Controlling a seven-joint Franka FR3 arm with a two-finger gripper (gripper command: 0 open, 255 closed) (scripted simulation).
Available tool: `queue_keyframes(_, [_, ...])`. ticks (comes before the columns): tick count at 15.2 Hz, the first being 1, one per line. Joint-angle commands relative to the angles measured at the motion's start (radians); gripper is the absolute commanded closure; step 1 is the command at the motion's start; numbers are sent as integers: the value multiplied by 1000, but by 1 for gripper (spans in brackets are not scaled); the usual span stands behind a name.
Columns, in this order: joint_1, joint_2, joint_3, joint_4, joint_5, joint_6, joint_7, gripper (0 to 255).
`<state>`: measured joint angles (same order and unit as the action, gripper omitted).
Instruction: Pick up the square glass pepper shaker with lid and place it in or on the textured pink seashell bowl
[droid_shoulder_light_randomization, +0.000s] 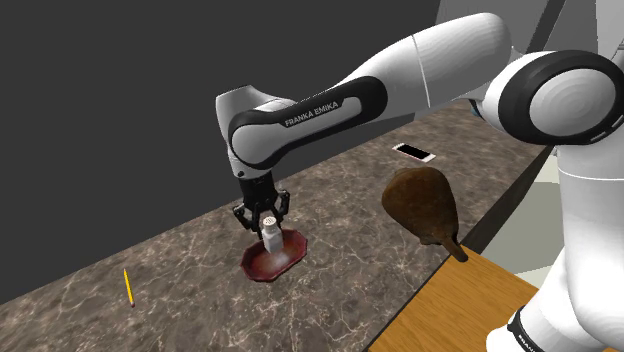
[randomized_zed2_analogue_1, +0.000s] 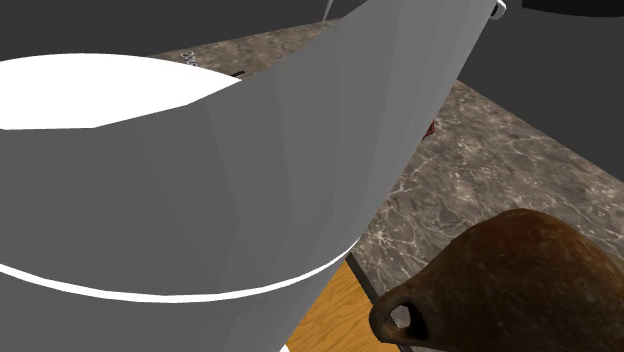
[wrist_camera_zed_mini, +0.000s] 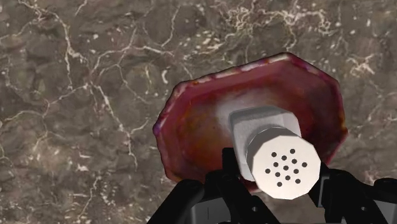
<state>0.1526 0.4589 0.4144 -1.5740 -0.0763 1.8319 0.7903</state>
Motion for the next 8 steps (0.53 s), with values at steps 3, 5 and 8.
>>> queue_keyframes(3, [0, 0, 0, 0, 0, 0, 0, 0])
queue_keyframes(5, [0, 0, 0, 0, 0, 0, 0, 0])
queue_keyframes(8, [0, 0, 0, 0, 0, 0, 0, 0])
